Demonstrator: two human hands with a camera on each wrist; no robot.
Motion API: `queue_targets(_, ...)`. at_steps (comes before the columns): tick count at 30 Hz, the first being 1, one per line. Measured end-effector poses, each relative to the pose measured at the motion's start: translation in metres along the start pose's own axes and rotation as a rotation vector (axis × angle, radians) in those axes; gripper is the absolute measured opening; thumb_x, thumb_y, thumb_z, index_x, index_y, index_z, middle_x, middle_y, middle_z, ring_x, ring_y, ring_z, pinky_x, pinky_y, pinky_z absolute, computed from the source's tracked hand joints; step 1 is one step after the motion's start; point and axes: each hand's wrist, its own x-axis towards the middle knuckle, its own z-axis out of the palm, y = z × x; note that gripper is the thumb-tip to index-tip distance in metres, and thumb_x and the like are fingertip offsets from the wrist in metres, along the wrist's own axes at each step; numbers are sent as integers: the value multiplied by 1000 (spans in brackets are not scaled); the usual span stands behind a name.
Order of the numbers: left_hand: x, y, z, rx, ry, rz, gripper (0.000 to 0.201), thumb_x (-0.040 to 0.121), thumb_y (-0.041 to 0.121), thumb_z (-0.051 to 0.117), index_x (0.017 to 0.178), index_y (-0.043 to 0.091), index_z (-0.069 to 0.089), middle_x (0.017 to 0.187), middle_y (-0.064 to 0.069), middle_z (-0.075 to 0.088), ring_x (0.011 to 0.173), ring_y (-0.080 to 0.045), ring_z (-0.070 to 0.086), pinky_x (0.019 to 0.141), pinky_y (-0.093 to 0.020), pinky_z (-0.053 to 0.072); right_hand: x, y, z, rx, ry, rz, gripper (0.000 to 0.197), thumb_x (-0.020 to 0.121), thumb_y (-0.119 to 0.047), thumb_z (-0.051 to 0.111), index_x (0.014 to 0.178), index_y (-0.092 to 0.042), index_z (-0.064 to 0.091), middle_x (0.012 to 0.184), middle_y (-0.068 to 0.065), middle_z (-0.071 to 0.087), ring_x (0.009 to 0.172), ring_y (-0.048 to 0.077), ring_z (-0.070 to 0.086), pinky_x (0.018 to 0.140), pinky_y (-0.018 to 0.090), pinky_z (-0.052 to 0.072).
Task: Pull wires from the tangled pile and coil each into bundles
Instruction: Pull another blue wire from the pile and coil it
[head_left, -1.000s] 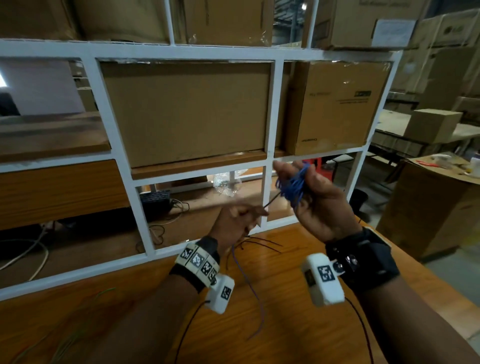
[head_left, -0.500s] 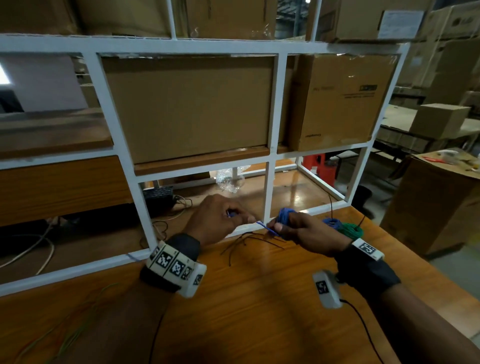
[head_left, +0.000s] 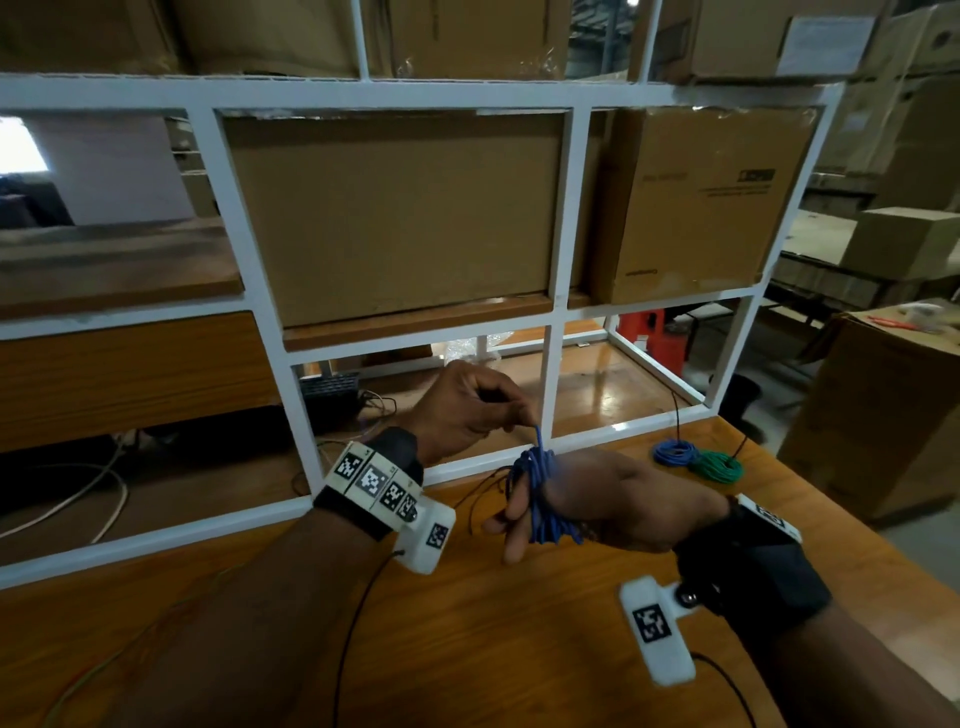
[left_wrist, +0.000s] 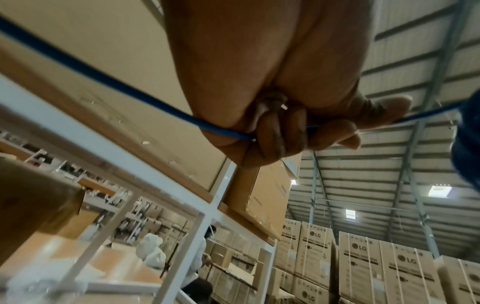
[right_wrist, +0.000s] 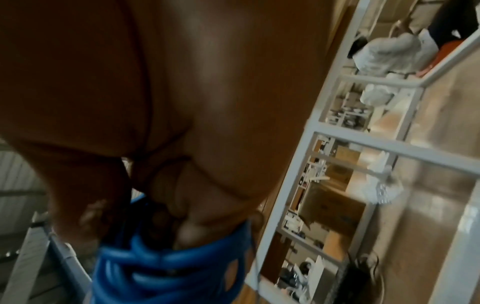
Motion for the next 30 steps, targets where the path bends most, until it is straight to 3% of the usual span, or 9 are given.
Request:
queue_targets(4,-11,-18,28,-250,79,-67,9,89,2,66,90,4,74,82,-6,74,77,-19,69,69,-27,54,8,5,5,424,23,-160,34,105,-23,54,123,5,61,119,24,69,123,31,63,108,38,49)
queue_targets(8,-24,-35,57,-371,144,-276,15,95,6,58,87,-3,66,68,-14,61,57,-33,55,52,-26,38,20,8,-3,518,386,-299,37,105,-26,46,126,0,63,127,22,69,120,30,66,90,41,59)
queue_targets(10,-35,-40,67,-159,150,-284,21,99,6,56,87,1,73,61,-10,59,52,-21,45,47,-23,34,24,15,-11,352,585,-251,39,109,-27,39,131,0,57,132,21,67,123,30,64,74,46,60)
queue_targets(13,-50,-43,65,63,125,-214,18,97,21,65,91,10,79,59,0,63,56,-9,54,55,-17,41,21,30,-29,-75,812,-167,37,111,-25,40,128,0,60,124,12,73,126,27,63,104,51,49)
queue_targets(15,-60,-42,54,181,128,-237,18,95,29,67,92,15,79,60,11,66,55,1,57,55,-14,43,12,32,-36,-318,885,-61,30,109,-31,46,121,-14,67,114,0,77,116,22,67,105,51,49)
queue_targets(21,-56,-8,14,662,-55,-63,14,90,36,70,97,27,77,86,16,72,76,3,63,68,-22,53,3,28,-16,-699,449,522,46,103,-60,38,106,-27,70,96,-11,75,86,-3,65,80,29,50)
queue_targets(25,-36,10,-9,497,-123,-78,7,83,25,79,89,21,79,77,16,73,71,-1,67,66,-24,56,1,15,-3,-470,244,399,46,106,-52,41,112,-19,73,110,-7,77,97,5,66,89,28,49)
queue_targets(27,-30,11,-15,313,-112,-98,7,81,15,80,87,11,79,76,7,75,70,-8,69,66,-24,56,-3,5,-3,-409,169,339,30,104,-41,54,114,-19,72,110,-2,77,85,10,63,79,26,46)
queue_targets(30,-24,2,-17,84,31,-90,1,82,5,77,82,5,77,69,-1,73,63,-13,65,60,-21,52,-3,3,3,-325,-15,243,17,105,-22,58,113,-17,71,106,-1,77,86,34,60,78,44,44)
